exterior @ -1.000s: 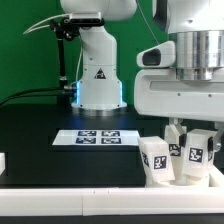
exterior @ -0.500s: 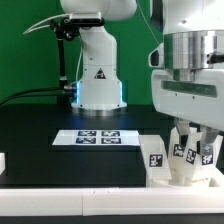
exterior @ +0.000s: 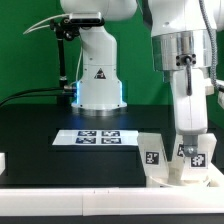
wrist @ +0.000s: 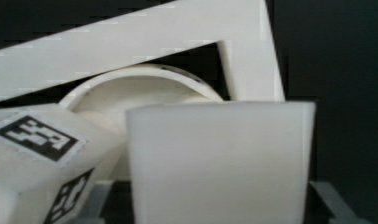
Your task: Assemble stool
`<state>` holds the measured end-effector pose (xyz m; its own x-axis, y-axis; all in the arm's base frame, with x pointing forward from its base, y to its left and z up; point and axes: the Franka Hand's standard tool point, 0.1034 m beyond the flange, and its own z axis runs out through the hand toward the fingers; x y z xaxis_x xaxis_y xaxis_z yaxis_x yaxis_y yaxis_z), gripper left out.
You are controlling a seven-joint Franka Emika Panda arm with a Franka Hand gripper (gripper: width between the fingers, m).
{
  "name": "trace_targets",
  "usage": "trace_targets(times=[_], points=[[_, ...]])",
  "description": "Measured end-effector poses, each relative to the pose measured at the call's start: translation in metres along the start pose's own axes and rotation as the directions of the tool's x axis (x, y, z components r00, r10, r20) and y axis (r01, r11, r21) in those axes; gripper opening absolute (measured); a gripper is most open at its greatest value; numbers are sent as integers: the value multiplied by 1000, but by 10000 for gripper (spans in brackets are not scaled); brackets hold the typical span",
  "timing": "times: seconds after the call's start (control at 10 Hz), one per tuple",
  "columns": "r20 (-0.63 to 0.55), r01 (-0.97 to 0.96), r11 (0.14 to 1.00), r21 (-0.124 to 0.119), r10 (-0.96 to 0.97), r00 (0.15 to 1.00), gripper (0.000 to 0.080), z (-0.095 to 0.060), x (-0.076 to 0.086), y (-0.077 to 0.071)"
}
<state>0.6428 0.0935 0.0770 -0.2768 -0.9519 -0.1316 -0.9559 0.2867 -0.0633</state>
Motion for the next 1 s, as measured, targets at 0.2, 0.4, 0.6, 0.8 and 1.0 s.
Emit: trace_targets(times=[0.2, 0.4, 0.6, 0.8, 1.0], points=[[2, -146, 989, -1, 146, 989, 337, 0, 0, 0], [21, -326, 945, -6, 326, 945, 337, 1, -3, 1], [49, -313, 949, 43, 311, 949, 337, 3, -8, 3], [44, -258, 965, 44, 256, 966, 343, 3, -7, 4], [51, -158, 986, 46, 155, 987, 607, -3, -14, 4]])
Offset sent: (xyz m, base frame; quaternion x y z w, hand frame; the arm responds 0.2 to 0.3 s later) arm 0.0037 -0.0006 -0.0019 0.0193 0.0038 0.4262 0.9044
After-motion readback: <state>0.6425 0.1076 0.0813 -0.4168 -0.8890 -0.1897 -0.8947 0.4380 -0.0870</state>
